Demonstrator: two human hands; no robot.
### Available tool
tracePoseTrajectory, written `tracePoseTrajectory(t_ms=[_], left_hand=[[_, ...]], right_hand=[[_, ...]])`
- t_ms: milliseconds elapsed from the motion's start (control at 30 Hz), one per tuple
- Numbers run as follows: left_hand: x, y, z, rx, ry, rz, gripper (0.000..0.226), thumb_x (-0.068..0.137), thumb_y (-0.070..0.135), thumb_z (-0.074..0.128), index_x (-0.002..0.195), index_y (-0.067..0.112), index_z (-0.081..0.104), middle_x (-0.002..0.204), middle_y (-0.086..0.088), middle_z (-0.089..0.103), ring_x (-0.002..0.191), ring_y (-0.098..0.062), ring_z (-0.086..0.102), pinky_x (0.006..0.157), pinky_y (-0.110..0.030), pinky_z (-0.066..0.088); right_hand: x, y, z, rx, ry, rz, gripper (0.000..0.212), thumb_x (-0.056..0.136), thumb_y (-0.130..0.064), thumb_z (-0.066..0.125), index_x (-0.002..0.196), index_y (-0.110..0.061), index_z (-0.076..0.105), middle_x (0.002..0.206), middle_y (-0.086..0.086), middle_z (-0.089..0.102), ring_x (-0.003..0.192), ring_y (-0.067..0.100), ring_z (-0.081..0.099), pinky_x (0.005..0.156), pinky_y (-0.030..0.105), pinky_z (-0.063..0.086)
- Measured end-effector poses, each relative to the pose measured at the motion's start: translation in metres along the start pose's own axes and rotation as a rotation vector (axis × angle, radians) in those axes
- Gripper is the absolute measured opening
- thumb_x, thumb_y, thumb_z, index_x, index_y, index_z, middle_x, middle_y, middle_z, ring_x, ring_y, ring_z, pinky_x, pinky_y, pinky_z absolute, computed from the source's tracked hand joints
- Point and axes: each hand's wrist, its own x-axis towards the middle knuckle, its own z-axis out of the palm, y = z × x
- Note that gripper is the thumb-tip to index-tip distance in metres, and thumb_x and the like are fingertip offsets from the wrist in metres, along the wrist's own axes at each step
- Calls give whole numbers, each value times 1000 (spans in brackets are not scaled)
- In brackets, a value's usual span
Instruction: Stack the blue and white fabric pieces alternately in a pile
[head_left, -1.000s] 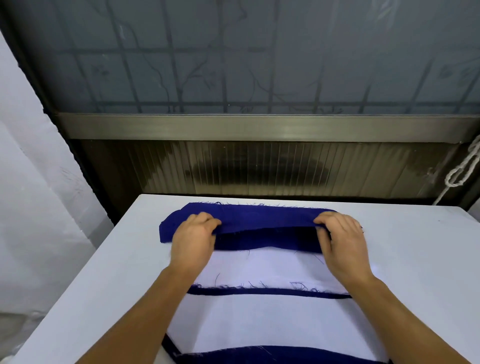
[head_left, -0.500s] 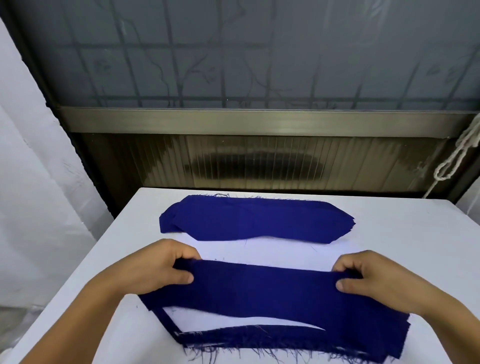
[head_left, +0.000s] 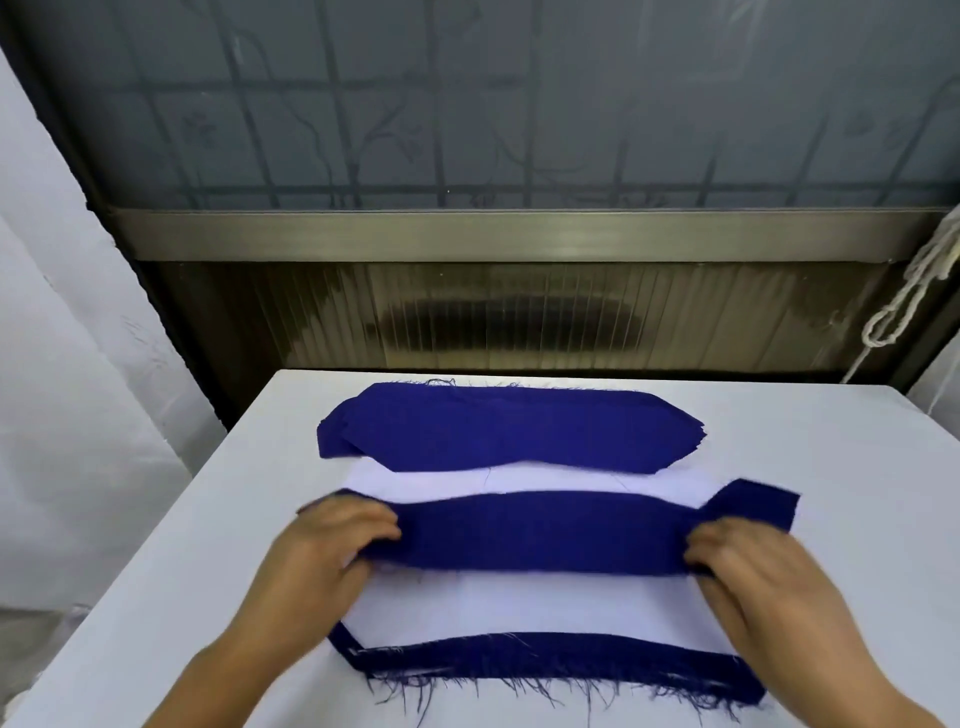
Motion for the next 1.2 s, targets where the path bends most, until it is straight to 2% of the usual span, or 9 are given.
tracePoseTrajectory(t_ms=[100, 233, 300, 367, 500, 633, 867, 1033, 1200], left_hand=[[-29, -4, 26, 9, -154, -9, 38, 63, 5, 63, 94, 22, 77, 112, 18, 66, 106, -3, 59, 97, -10, 36], [-41, -12, 33, -15, -128, -6, 30, 87, 32, 51, 104, 27, 75, 121, 23, 61, 115, 4, 52, 103, -10, 32], [-40, -13, 32, -17, -97, 5, 47, 98, 51, 36, 105, 26, 75, 121, 22, 61, 115, 4, 52, 103, -10, 33], [-39, -13, 31, -14, -73, 21, 62, 100, 58, 24, 105, 24, 76, 121, 21, 62, 115, 5, 51, 103, -9, 33], [-43, -11, 32, 6, -44, 53, 63, 101, 55, 24, 102, 22, 77, 118, 19, 64, 113, 4, 53, 103, -8, 32], [-47, -12, 33, 12, -17, 83, 59, 102, 52, 28, 101, 19, 77, 118, 14, 66, 113, 2, 55, 103, -14, 37], [-46, -15, 34, 30, 3, 140, 56, 102, 49, 31, 100, 19, 78, 117, 13, 66, 112, 1, 55, 100, -15, 39], [-50, -18, 40, 120, 57, 259, 53, 104, 38, 34, 94, 12, 78, 107, 5, 71, 104, -6, 60, 95, -18, 43], [-50, -14, 38, 110, 34, 233, 53, 103, 40, 33, 95, 14, 78, 108, 8, 70, 105, -2, 58, 98, -14, 40]], right_hand=[[-35, -7, 20, 42, -51, 2, 57, 103, -31, 29, 75, -10, 75, 87, 1, 72, 92, 15, 54, 83, 27, 42], [-41, -8, 20, 79, -50, 103, 62, 103, -38, 25, 80, -11, 76, 91, -1, 72, 94, 12, 54, 84, 27, 42], [-40, -10, 19, 89, -33, 108, 60, 103, -37, 27, 81, -12, 76, 92, -2, 72, 94, 12, 55, 84, 26, 43], [-41, -12, 21, 96, -18, 93, 57, 103, -37, 29, 80, -12, 76, 91, -2, 71, 94, 12, 56, 82, 26, 44], [-49, -14, 24, 104, -6, 76, 55, 103, -36, 32, 77, -12, 75, 88, -3, 71, 91, 12, 56, 77, 25, 45], [-53, -12, 23, 111, 11, 64, 50, 101, -33, 36, 77, -12, 75, 89, -3, 71, 91, 12, 57, 78, 26, 46], [-55, -10, 24, 121, -9, 61, 43, 98, -32, 41, 78, -14, 75, 91, -6, 70, 90, 10, 58, 75, 25, 46], [-56, -10, 23, 132, -22, 68, 45, 99, -34, 40, 78, -15, 75, 91, -6, 70, 91, 10, 59, 76, 25, 46], [-56, -11, 20, 140, -37, 73, 48, 100, -37, 39, 78, -15, 76, 91, -5, 70, 90, 10, 58, 76, 26, 46]])
